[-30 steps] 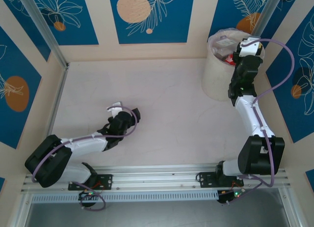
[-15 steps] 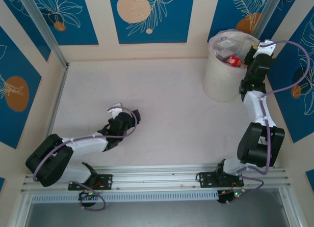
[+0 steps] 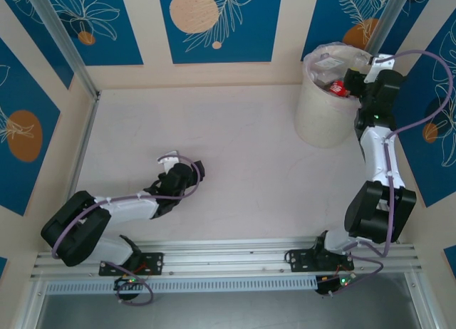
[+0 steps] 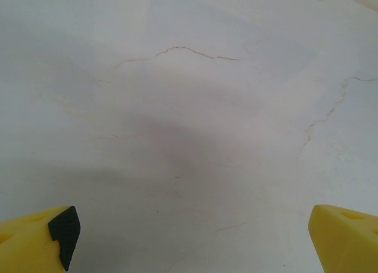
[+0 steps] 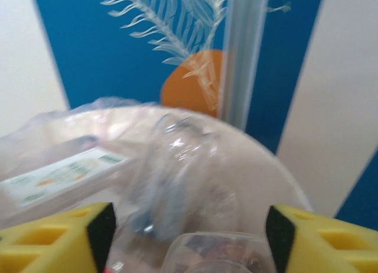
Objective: Put the plastic bottles in the bin
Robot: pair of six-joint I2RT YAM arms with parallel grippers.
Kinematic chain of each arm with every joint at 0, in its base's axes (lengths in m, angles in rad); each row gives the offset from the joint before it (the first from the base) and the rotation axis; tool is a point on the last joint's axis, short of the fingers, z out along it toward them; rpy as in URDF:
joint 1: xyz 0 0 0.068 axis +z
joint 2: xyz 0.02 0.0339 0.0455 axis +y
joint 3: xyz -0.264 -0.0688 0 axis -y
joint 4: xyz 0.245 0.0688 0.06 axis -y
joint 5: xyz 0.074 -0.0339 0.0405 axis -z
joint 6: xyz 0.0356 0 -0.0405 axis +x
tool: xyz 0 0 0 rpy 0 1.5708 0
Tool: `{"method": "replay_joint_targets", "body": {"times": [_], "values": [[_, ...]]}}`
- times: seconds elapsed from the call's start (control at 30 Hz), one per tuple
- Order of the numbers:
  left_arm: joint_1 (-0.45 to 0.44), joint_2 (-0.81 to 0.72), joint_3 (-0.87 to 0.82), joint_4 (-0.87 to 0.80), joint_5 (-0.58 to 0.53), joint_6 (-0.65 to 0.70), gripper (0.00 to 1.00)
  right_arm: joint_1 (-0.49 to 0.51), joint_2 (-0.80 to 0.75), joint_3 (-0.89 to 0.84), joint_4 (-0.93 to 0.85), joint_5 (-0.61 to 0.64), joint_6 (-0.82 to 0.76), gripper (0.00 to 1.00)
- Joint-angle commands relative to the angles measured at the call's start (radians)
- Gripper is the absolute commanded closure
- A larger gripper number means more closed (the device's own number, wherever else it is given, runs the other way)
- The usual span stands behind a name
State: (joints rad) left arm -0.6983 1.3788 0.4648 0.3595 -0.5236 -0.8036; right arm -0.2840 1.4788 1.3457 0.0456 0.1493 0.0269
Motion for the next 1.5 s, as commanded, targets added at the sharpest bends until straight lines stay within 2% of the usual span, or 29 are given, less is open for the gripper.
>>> {"method": "replay_joint_targets", "body": {"times": [0.0,0.27,0.5,0.63,0.73,0.87,0.97,1.03,1.23,1.47], "values": [[0.016,0.011,0.020,0.018,0.011,-0.009,0.00,0.018,-0.079,0.068,-0.224,-0.151,0.068,0.12],[0.018,0.014,0.020,0.016,0.019,-0.006,0.00,0.035,-0.146,0.124,-0.386,-0.155,0.180,0.10],[0.022,0.020,0.023,0.015,0.028,-0.010,0.00,0.056,-0.045,0.304,-0.708,-0.287,0.296,0.13],[0.023,0.024,0.026,0.010,0.031,-0.011,0.00,0.072,-0.007,0.345,-0.789,-0.287,0.342,0.13],[0.023,0.026,0.029,0.009,0.034,-0.010,0.00,0.072,0.021,0.343,-0.806,-0.282,0.359,0.13],[0.023,0.031,0.032,0.007,0.036,-0.011,0.00,0.071,0.091,0.352,-0.827,-0.210,0.375,0.12],[0.024,0.031,0.032,0.004,0.040,-0.009,0.00,0.060,0.135,0.393,-0.836,-0.159,0.383,0.12],[0.025,0.028,0.032,-0.001,0.040,-0.008,0.00,0.057,0.139,0.426,-0.838,-0.168,0.389,0.11],[0.026,0.023,0.032,-0.006,0.037,-0.009,0.00,0.058,0.048,0.441,-0.778,-0.269,0.392,0.11],[0.049,-0.071,0.026,-0.059,0.015,0.060,0.00,0.070,-0.195,0.204,-0.530,-0.473,0.383,0.11]]}}
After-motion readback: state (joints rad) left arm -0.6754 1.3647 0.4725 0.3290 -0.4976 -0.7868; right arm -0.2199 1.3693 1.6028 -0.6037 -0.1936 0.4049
